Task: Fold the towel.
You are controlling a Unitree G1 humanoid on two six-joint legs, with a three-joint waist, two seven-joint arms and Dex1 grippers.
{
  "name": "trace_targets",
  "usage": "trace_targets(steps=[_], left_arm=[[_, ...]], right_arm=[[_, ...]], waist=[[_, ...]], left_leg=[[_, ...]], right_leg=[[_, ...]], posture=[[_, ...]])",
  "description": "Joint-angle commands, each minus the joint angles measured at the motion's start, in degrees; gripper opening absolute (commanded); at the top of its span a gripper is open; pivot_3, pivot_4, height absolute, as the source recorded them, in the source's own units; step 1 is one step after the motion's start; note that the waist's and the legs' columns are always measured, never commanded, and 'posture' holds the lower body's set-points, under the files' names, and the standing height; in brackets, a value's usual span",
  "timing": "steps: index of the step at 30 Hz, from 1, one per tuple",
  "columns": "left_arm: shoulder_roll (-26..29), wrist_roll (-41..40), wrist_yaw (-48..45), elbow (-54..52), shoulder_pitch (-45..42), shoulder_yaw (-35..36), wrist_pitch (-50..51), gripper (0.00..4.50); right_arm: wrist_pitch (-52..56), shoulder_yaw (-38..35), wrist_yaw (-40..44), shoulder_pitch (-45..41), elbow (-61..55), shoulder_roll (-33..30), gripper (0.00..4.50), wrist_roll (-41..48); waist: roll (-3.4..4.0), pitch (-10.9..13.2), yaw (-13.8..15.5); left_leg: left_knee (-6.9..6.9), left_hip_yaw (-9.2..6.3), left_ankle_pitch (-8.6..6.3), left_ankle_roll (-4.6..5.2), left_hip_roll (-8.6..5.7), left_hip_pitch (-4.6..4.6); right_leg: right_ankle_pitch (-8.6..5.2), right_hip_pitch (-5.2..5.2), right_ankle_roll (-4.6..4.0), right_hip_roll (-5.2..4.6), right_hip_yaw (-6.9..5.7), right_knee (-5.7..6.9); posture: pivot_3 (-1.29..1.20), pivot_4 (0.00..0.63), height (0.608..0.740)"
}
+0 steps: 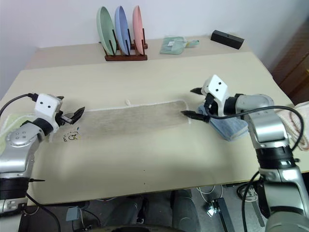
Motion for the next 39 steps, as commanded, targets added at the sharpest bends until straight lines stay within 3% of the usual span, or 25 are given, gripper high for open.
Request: trace_targets(steps=[1, 7, 13, 25, 27, 34, 39], left_arm=[[1.68, -4.31, -4.84, -5.88, 2.28, 1.49, 1.45, 4.39], [-0.69, -11.83, -10.18, -19.78, 4.58, -4.60, 7.74, 4.39], [-2.94, -15.06, -11.09, -29.73, 5.96, -11.87, 12.42, 4.39], [-3.63, -14.60, -10.01, -30.72, 7.33, -14.19, 12.96, 4.39], [-3.52, -14.27, -9.77, -30.61, 7.73, -13.88, 12.69, 4.39], [-3.40, -13.78, -9.08, -30.18, 9.34, -12.75, 11.78, 4.39], [-3.71, -12.93, -8.99, -28.02, 9.25, -12.88, 10.21, 4.39]], right_arm=[[17.55, -5.41, -8.07, 5.09, -10.48, 3.10, 4.48, 10.87], [39.14, -14.20, -27.24, 7.18, -13.92, 17.59, 4.48, 20.30], [54.19, -24.13, -39.45, 4.97, -13.74, 29.41, 4.48, 21.87], [55.71, -41.60, -57.70, -7.61, -5.26, 45.25, 4.48, 12.94], [55.46, -43.53, -60.06, -9.49, -4.08, 46.81, 3.66, 11.51], [56.92, -43.04, -60.06, -11.20, -5.75, 46.90, 0.02, 11.46], [57.80, -40.33, -57.40, -11.24, -9.70, 42.24, 0.02, 13.48]], waist=[[0.02, 0.01, 0.26], [-0.02, -0.03, 1.50], [0.04, -0.07, 2.16], [0.21, -0.17, 1.82], [0.23, -0.18, 1.79], [0.26, -0.19, 0.62], [0.33, -0.20, 0.52]], left_leg=[[0.01, 0.03, 0.00, 0.01, -0.02, -0.01], [0.09, 0.06, 0.01, -0.01, -0.03, 0.06], [0.10, 0.12, 0.00, 0.02, -0.05, 0.03], [0.08, 0.19, 0.02, 0.01, -0.03, 0.09], [0.08, 0.20, 0.02, 0.00, -0.03, 0.10], [0.06, 0.20, 0.02, 0.01, -0.03, 0.06], [0.04, 0.22, 0.02, 0.01, 0.00, 0.06]], right_leg=[[0.00, 0.00, 0.00, -0.01, 0.02, -0.02], [0.16, 0.14, -0.01, -0.02, 0.10, -0.01], [0.19, 0.07, 0.03, 0.00, 0.14, -0.06], [0.19, 0.05, 0.03, 0.09, 0.21, 0.02], [0.19, 0.05, 0.03, 0.09, 0.22, 0.04], [0.19, 0.00, 0.02, 0.09, 0.25, 0.03], [0.19, -0.02, 0.02, 0.11, 0.27, 0.04]], posture=[[0.00, 0.150, 0.740], [0.00, 0.150, 0.740], [0.00, 0.150, 0.740], [0.00, 0.150, 0.740], [0.00, 0.150, 0.740], [0.00, 0.150, 0.740], [0.00, 0.150, 0.740]])
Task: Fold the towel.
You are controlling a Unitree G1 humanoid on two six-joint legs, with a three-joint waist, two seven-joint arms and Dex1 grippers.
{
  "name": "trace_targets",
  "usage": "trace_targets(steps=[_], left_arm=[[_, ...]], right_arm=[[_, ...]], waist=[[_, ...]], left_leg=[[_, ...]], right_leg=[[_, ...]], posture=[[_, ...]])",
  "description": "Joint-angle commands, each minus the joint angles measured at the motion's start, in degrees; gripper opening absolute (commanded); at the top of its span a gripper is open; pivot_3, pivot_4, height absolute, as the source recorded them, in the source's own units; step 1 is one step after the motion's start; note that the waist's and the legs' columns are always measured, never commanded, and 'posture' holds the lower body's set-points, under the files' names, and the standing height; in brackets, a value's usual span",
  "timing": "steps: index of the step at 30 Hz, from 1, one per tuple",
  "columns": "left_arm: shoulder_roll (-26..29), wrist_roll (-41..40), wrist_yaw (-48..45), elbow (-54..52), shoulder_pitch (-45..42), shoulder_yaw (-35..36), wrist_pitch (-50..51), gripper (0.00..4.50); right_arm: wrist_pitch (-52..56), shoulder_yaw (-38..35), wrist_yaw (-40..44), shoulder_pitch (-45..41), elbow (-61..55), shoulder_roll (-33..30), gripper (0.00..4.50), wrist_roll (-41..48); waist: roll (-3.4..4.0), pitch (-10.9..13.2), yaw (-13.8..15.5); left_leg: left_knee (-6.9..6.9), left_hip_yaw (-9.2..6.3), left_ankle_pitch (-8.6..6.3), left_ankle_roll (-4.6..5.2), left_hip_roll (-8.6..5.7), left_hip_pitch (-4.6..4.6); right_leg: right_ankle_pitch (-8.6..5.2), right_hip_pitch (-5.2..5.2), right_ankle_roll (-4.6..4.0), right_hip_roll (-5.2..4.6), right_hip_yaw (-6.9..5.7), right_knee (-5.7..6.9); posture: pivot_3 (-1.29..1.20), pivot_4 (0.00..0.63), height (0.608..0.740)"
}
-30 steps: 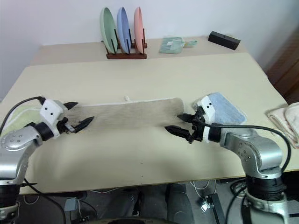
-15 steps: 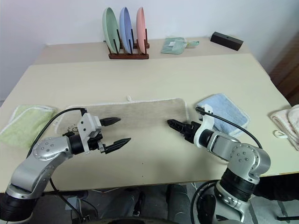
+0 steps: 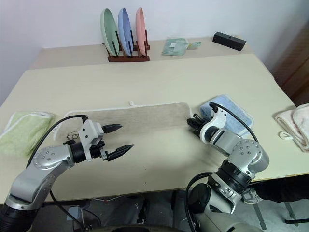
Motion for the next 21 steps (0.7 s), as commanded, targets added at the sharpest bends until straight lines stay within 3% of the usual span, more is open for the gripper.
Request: trace_targets(steps=[1, 10, 15, 21], left_arm=[[0.10, 1.07, 0.11, 1.57, -0.38, 1.59, -2.53, 4.39], [0.13, 2.02, -1.06, 7.81, -3.27, 2.15, -4.97, 4.39], [-0.49, 2.61, -0.58, 9.07, -4.88, 2.10, -5.36, 4.39], [-1.25, 2.69, 0.94, 8.82, -5.13, 3.05, -4.89, 4.39]], right_arm=[[0.70, 2.18, 3.37, -0.33, -6.74, -4.73, 0.02, 4.09], [0.79, 6.90, 10.68, 1.93, -11.41, -20.84, 0.02, 13.44], [-4.95, 22.58, 18.72, 0.67, -13.07, -27.87, 0.02, 14.88], [-17.53, 39.69, 26.48, -3.16, -6.31, -28.30, 0.02, 10.32]], waist=[[0.04, 0.00, 0.23], [0.05, 0.00, 0.15], [0.04, -0.01, -0.13], [0.02, 0.00, 0.18]], left_leg=[[0.00, 0.00, 0.00, 0.00, 0.00, -0.01], [0.00, 0.03, -0.02, 0.04, 0.01, 0.00], [-0.02, 0.12, -0.02, 0.04, 0.12, 0.00], [-0.01, 0.15, -0.03, 0.06, 0.16, -0.01]], right_leg=[[0.00, 0.00, 0.00, -0.01, 0.00, 0.00], [0.00, 0.04, 0.01, -0.01, -0.01, -0.10], [0.00, 0.02, 0.01, 0.05, 0.01, -0.10], [0.00, 0.05, 0.02, 0.08, 0.01, -0.19]], posture=[[0.00, 0.150, 0.740], [0.00, 0.150, 0.740], [0.00, 0.150, 0.740], [0.00, 0.150, 0.740]])
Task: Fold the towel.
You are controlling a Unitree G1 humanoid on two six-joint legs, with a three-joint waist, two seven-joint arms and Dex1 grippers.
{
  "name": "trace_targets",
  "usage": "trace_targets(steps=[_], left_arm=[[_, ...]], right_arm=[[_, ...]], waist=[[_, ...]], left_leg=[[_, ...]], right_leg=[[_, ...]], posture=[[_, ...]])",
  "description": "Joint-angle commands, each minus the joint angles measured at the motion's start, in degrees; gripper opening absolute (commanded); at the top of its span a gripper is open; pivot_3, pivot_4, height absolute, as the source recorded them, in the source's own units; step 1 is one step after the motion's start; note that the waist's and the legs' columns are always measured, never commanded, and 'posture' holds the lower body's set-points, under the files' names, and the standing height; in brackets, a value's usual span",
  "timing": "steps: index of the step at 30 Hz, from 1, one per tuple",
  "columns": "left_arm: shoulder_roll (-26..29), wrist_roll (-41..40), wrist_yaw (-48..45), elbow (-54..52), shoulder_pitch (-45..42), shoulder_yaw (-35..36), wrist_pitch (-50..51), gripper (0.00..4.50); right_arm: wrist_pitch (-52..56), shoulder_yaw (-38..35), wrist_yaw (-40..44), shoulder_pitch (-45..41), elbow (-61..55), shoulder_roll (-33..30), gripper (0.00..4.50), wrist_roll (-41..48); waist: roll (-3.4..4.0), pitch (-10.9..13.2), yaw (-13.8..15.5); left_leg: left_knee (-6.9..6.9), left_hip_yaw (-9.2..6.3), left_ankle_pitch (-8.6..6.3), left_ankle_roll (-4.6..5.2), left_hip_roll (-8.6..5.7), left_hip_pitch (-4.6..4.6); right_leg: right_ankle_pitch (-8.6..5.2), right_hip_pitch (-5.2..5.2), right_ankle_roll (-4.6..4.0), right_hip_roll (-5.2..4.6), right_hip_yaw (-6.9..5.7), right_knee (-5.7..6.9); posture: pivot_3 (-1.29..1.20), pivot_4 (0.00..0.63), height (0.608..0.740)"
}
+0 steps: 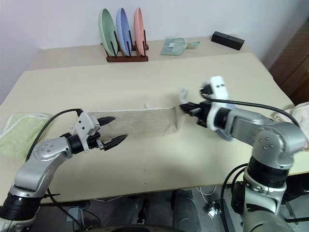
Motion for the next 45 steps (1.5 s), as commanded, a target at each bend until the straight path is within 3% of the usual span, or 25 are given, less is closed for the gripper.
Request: trace_targets(steps=[1, 8, 17, 20, 27, 29, 31, 33, 38, 39, 45], left_arm=[[-0.20, 0.09, 0.91, -1.15, -0.14, 1.67, -0.87, 4.39], [-0.44, 0.00, 3.24, -3.72, 1.86, 3.17, 0.10, 4.39], [-0.03, -0.11, 4.26, -5.88, 4.29, 3.91, 0.88, 4.39], [-0.02, -0.04, 4.21, -5.64, 4.20, 3.80, 1.00, 4.39], [-0.30, -1.40, 5.15, -6.93, 6.04, 6.06, 2.83, 4.39], [-0.66, -2.33, 5.92, -8.34, 8.03, 7.39, 3.78, 4.39], [-1.28, -3.33, 6.95, -10.02, 10.39, 8.58, 4.88, 4.39], [-2.58, -4.89, 8.41, -12.09, 12.75, 9.72, 6.32, 4.39], [-5.45, -7.48, 11.47, -16.21, 18.66, 11.73, 8.94, 4.39], [-5.75, -7.70, 11.88, -16.42, 19.49, 12.08, 9.20, 4.39], [-7.48, -8.50, 14.03, -16.77, 21.82, 13.20, 9.71, 4.39]], right_arm=[[-8.60, 9.52, 3.56, -3.89, 5.06, 2.44, 0.02, -3.64], [-19.14, 21.64, 6.70, -5.64, 16.65, 8.86, 0.02, -10.66], [-21.86, 22.83, 7.22, -3.59, 19.40, 10.92, 0.02, -13.55], [-20.76, 20.98, 9.32, -2.90, 16.95, 11.17, 0.93, -10.47], [-23.21, 17.80, 16.24, -0.10, 8.13, 3.71, 4.30, -7.66], [-26.55, 16.60, 16.40, -0.69, 9.13, 2.61, 4.30, -9.15], [-29.19, 15.34, 13.31, -2.81, 14.15, 3.50, 3.74, -11.99], [-34.70, 17.37, 13.50, -4.14, 18.95, 3.02, 2.91, -16.62], [-48.80, 25.09, 18.47, -5.96, 27.38, 3.96, 0.34, -26.23], [-51.28, 26.49, 19.24, -6.29, 28.83, 4.45, 0.02, -27.93], [-58.96, 30.71, 20.64, -7.46, 39.65, 9.17, 0.02, -34.18]], waist=[[-0.02, 0.00, 0.09], [-0.03, 0.00, 0.23], [-0.03, 0.00, 0.20], [-0.04, 0.00, 0.15], [-0.03, 0.00, 0.29], [-0.04, 0.00, 0.17], [-0.04, 0.00, -0.11], [-0.04, 0.00, -0.29], [-0.05, 0.00, -0.15], [-0.04, 0.01, -0.15], [-0.07, -0.01, 0.12]], left_leg=[[0.01, 0.00, 0.00, 0.00, 0.00, 0.00], [0.00, 0.00, -0.01, 0.00, 0.02, -0.04], [0.00, -0.01, -0.01, -0.01, 0.00, -0.04], [0.00, -0.01, -0.01, -0.01, 0.02, -0.04], [0.00, -0.01, -0.02, 0.01, 0.02, -0.04], [0.00, -0.01, -0.03, 0.02, 0.02, -0.04], [-0.01, 0.00, -0.03, 0.01, 0.04, -0.02], [-0.02, 0.05, -0.03, 0.00, 0.09, 0.02], [-0.02, 0.09, -0.02, -0.01, 0.10, 0.00], [-0.02, 0.09, -0.02, -0.01, 0.10, 0.00], [-0.01, 0.12, -0.02, -0.01, 0.11, 0.03]], right_leg=[[0.00, 0.00, 0.00, 0.00, 0.00, 0.00], [0.01, -0.04, -0.01, 0.03, 0.01, -0.05], [0.01, -0.07, -0.01, 0.05, 0.03, -0.03], [0.01, -0.07, -0.01, 0.07, 0.03, -0.03], [0.01, -0.04, -0.01, 0.07, 0.03, -0.06], [0.01, -0.04, -0.01, 0.07, 0.03, -0.07], [0.01, -0.05, -0.01, 0.08, 0.03, -0.05], [0.02, -0.05, -0.03, 0.12, 0.08, -0.03], [0.02, -0.07, -0.03, 0.13, 0.10, -0.05], [0.02, -0.07, -0.03, 0.13, 0.10, -0.06], [0.03, -0.04, -0.05, 0.16, 0.13, -0.05]], posture=[[0.00, 0.150, 0.740], [0.00, 0.150, 0.740], [0.00, 0.150, 0.740], [0.00, 0.150, 0.740], [0.00, 0.150, 0.740], [0.00, 0.150, 0.740], [0.00, 0.150, 0.740], [0.00, 0.150, 0.740], [0.00, 0.150, 0.740], [0.00, 0.150, 0.740], [0.00, 0.150, 0.740]])
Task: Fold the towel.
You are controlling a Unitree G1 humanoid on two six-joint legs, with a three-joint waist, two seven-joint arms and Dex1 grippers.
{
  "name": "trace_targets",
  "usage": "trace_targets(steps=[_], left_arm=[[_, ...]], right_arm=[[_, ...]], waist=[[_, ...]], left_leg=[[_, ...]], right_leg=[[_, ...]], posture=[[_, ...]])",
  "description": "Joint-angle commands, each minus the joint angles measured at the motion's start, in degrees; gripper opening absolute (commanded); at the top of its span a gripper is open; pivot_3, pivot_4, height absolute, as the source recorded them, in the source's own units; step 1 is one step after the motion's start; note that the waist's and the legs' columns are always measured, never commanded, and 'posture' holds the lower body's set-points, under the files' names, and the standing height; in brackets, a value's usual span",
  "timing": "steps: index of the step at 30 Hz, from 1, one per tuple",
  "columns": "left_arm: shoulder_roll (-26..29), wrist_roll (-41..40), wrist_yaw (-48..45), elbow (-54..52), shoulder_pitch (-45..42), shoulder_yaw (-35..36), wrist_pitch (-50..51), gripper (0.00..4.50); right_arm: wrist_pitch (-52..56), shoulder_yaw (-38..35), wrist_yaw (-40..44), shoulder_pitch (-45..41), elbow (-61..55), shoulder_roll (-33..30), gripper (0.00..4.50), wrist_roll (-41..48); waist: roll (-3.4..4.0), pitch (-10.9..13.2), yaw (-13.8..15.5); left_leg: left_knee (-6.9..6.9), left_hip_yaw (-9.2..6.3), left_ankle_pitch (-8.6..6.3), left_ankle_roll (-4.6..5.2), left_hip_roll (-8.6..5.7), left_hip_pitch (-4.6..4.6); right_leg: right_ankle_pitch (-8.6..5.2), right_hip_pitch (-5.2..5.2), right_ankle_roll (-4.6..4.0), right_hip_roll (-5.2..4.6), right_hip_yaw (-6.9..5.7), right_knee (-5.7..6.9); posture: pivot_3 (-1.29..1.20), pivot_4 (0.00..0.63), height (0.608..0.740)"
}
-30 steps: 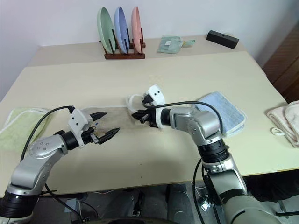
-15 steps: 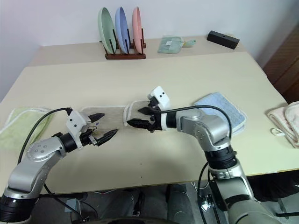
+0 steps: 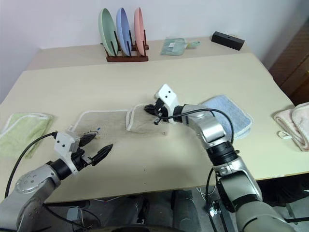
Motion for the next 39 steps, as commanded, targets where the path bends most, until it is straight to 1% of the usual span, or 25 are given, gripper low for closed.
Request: trace_targets(steps=[1, 5, 8, 9, 11, 12, 14, 15, 17, 19, 21, 23, 28, 32, 35, 37, 38, 39], left_arm=[[-1.06, -1.09, 1.58, -2.36, 0.87, 1.55, -0.14, 4.39], [-2.55, -0.23, 3.25, -2.95, 2.54, 1.31, -0.82, 4.39], [-3.18, -0.40, 4.04, -3.25, 2.94, 1.42, -0.71, 4.39], [-3.75, -0.81, 4.52, -3.42, 3.18, 1.73, -0.61, 4.39], [-5.39, -0.76, 6.94, -3.84, 3.64, 2.50, -0.24, 4.39], [-7.20, -3.36, 8.86, -4.28, 3.78, 3.80, 1.56, 4.39], [-10.70, -9.28, 12.55, -5.43, 4.18, 6.51, 4.85, 4.45], [-12.00, -11.75, 14.55, -5.74, 4.38, 7.65, 7.04, 4.50], [-14.02, -16.39, 17.39, -6.45, 4.50, 9.22, 9.36, 4.50], [-17.32, -22.95, 24.11, -6.14, 3.20, 11.62, 12.14, 4.50], [-19.98, -30.36, 31.52, -4.73, 1.13, 13.82, 14.28, 4.50], [-21.11, -36.72, 37.97, -2.75, -1.17, 15.51, 15.33, 4.50], [-20.76, -50.53, 50.16, 4.02, -7.11, 19.25, 13.36, 4.50], [-18.40, -55.01, 54.13, 8.38, -10.95, 19.39, 11.84, 4.50], [-16.85, -55.95, 56.30, 12.49, -13.44, 18.73, 11.23, 4.50], [-16.38, -55.86, 56.97, 14.41, -14.76, 18.25, 10.64, 3.99], [-16.67, -56.07, 57.03, 14.69, -15.42, 18.22, 9.78, 3.65], [-16.85, -56.28, 57.01, 14.72, -15.76, 18.19, 9.18, 3.18]], right_arm=[[-5.96, 3.30, 1.24, -1.57, 5.76, 1.48, 0.02, -5.37], [-7.62, 5.41, 3.63, 0.31, 10.37, 3.39, 0.02, -7.42], [-10.10, 6.65, 4.64, 1.54, 11.05, 2.73, 0.02, -10.08], [-10.68, 5.72, 4.20, 1.83, 10.11, 2.81, 0.02, -9.98], [-8.73, 1.25, 5.04, 0.98, 5.64, 3.18, 0.02, -5.65], [-8.68, -0.33, 5.47, 0.60, 2.69, 2.79, 0.26, -4.35], [-10.27, -1.11, 7.60, 0.61, -2.81, 1.08, 0.80, -3.61], [-10.57, -1.24, 8.30, 0.77, -4.86, 0.44, 1.22, -3.48], [-10.39, -1.52, 8.63, 0.91, -7.47, -0.24, 2.22, -3.48], [-10.68, -1.67, 8.19, 0.76, -8.80, -0.63, 3.28, -4.17], [-11.37, -1.60, 8.06, 0.61, -9.49, -0.87, 4.21, -4.83], [-11.56, -1.60, 7.97, 0.56, -9.84, -0.79, 4.21, -5.03], [-13.07, -0.34, 7.74, 1.52, -10.38, -1.12, 4.21, -6.90], [-13.64, 0.21, 7.53, 2.45, -11.42, -1.24, 4.21, -7.79], [-13.28, 0.18, 6.97, 2.86, -12.19, -0.88, 4.21, -7.81], [-13.03, 0.28, 6.55, 3.37, -12.90, -0.79, 4.29, -7.94], [-13.42, 0.58, 6.32, 3.93, -13.19, -1.14, 4.29, -8.55], [-13.70, 0.81, 6.17, 4.32, -13.38, -1.42, 4.29, -9.01]], waist=[[-0.01, -0.01, 0.15], [-0.02, -0.02, 0.08], [-0.05, -0.05, 0.07], [-0.04, -0.06, 0.07], [-0.04, -0.05, 0.08], [-0.05, -0.05, 0.11], [-0.03, -0.02, 0.14], [-0.05, -0.03, 0.16], [-0.06, -0.04, 0.16], [-0.07, -0.04, 0.18], [-0.11, -0.04, 0.28], [-0.13, -0.05, 0.35], [-0.14, -0.06, 0.30], [-0.16, -0.07, 0.31], [-0.17, -0.08, 0.30], [-0.16, -0.09, 0.32], [-0.17, -0.10, 0.30], [-0.17, -0.10, 0.30]], left_leg=[[0.01, 0.01, 0.00, 0.00, 0.00, 0.00], [0.00, 0.05, 0.00, 0.00, 0.00, 0.00], [-0.02, 0.07, -0.01, -0.01, 0.01, 0.06], [-0.02, 0.07, -0.01, -0.01, 0.01, 0.08], [-0.02, 0.08, -0.01, -0.01, 0.01, 0.08], [-0.02, 0.09, -0.01, -0.01, 0.01, 0.04], [-0.01, 0.09, -0.02, -0.01, 0.01, 0.00], [-0.01, 0.11, -0.02, 0.00, 0.01, -0.01], [-0.01, 0.11, -0.04, -0.02, 0.04, 0.03], [-0.01, 0.11, -0.05, -0.03, 0.05, 0.06], [0.02, 0.12, -0.05, -0.03, 0.06, 0.07], [0.03, 0.12, -0.04, -0.04, 0.06, 0.06], [0.03, 0.13, -0.03, -0.07, 0.07, 0.07], [0.03, 0.16, -0.02, -0.08, 0.07, 0.09], [0.03, 0.19, -0.01, -0.10, 0.06, 0.11], [0.02, 0.20, -0.01, -0.11, 0.07, 0.15], [0.02, 0.20, -0.01, -0.11, 0.07, 0.14], [0.02, 0.21, -0.01, -0.11, 0.08, 0.14]], right_leg=[[0.00, 0.00, 0.00, 0.00, 0.00, -0.01], [0.00, -0.03, 0.00, 0.02, 0.06, 0.00], [0.00, 0.01, -0.01, 0.04, 0.09, 0.00], [0.00, 0.03, -0.01, 0.04, 0.10, 0.00], [0.00, 0.02, -0.01, 0.05, 0.11, 0.00], [0.00, -0.01, -0.01, 0.05, 0.12, 0.00], [0.00, -0.06, 0.00, 0.05, 0.14, 0.00], [0.01, -0.08, 0.00, 0.05, 0.16, 0.00], [0.00, -0.04, 0.00, 0.08, 0.17, 0.00], [0.00, -0.01, 0.00, 0.09, 0.17, 0.00], [0.00, 0.00, 0.00, 0.10, 0.17, 0.01], [0.00, 0.00, 0.00, 0.09, 0.17, 0.02], [0.01, -0.02, -0.01, 0.10, 0.18, 0.03], [0.01, -0.02, -0.01, 0.11, 0.22, 0.04], [0.02, -0.01, -0.03, 0.13, 0.26, 0.05], [0.02, -0.01, -0.03, 0.15, 0.29, 0.06], [0.02, -0.01, -0.03, 0.16, 0.29, 0.06], [0.02, -0.01, -0.03, 0.16, 0.30, 0.05]], posture=[[0.00, 0.150, 0.740], [0.00, 0.150, 0.740], [0.00, 0.150, 0.740], [0.00, 0.150, 0.740], [0.00, 0.150, 0.740], [0.00, 0.150, 0.740], [0.00, 0.150, 0.740], [0.00, 0.150, 0.740], [0.00, 0.150, 0.740], [0.00, 0.150, 0.740], [0.00, 0.150, 0.740], [0.00, 0.150, 0.740], [0.00, 0.150, 0.740], [0.00, 0.150, 0.740], [0.00, 0.150, 0.740], [0.00, 0.150, 0.740], [0.00, 0.150, 0.740], [0.00, 0.150, 0.740]])
